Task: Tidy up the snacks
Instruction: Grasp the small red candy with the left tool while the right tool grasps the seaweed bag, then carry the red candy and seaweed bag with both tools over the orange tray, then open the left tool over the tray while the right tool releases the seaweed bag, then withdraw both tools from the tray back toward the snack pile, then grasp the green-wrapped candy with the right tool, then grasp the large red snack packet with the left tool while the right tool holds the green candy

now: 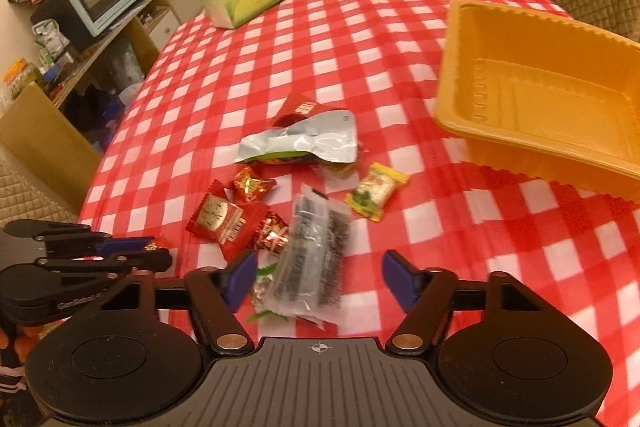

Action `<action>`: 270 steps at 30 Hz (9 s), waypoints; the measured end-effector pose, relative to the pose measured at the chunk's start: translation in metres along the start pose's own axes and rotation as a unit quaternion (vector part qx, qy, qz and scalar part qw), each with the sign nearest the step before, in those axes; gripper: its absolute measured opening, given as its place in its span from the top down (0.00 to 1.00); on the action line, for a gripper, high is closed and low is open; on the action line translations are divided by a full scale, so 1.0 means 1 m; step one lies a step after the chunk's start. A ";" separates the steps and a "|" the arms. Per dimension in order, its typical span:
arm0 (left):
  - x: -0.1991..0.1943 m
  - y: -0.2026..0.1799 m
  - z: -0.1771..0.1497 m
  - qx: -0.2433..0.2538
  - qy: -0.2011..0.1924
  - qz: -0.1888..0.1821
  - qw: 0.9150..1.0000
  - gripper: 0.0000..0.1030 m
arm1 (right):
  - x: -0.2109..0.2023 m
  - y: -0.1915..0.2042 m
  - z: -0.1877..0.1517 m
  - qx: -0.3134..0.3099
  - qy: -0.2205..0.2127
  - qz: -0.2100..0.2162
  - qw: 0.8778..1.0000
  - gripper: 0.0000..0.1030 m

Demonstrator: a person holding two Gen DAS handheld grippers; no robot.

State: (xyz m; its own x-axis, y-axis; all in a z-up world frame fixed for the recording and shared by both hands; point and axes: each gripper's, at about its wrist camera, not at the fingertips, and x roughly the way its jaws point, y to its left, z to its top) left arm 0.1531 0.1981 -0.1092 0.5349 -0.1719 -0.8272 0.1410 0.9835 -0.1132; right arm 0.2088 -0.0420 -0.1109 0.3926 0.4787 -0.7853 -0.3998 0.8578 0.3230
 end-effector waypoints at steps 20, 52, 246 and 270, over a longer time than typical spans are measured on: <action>-0.036 0.004 -0.005 -0.040 -0.023 0.031 0.998 0.85 | -0.004 -0.016 -0.001 0.045 -0.019 0.028 0.998 0.72; -0.059 -0.036 -0.009 -0.121 -0.040 0.106 0.986 0.85 | 0.023 -0.029 0.005 0.016 0.049 0.088 0.995 0.58; -0.023 -0.034 -0.014 -0.066 -0.010 0.067 0.995 0.52 | 0.028 0.041 -0.027 -0.213 0.025 0.053 0.975 0.80; 0.044 -0.063 0.035 0.149 -0.029 0.073 0.986 0.35 | -0.033 -0.046 -0.010 -0.004 -0.014 -0.004 1.000 0.80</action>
State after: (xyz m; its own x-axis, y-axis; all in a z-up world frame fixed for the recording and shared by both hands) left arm 0.1966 0.1264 -0.1190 0.6132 -0.0421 -0.7888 0.2929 0.9395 0.1775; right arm 0.2063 -0.0993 -0.1048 0.4193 0.4765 -0.7728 -0.4027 0.8605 0.3121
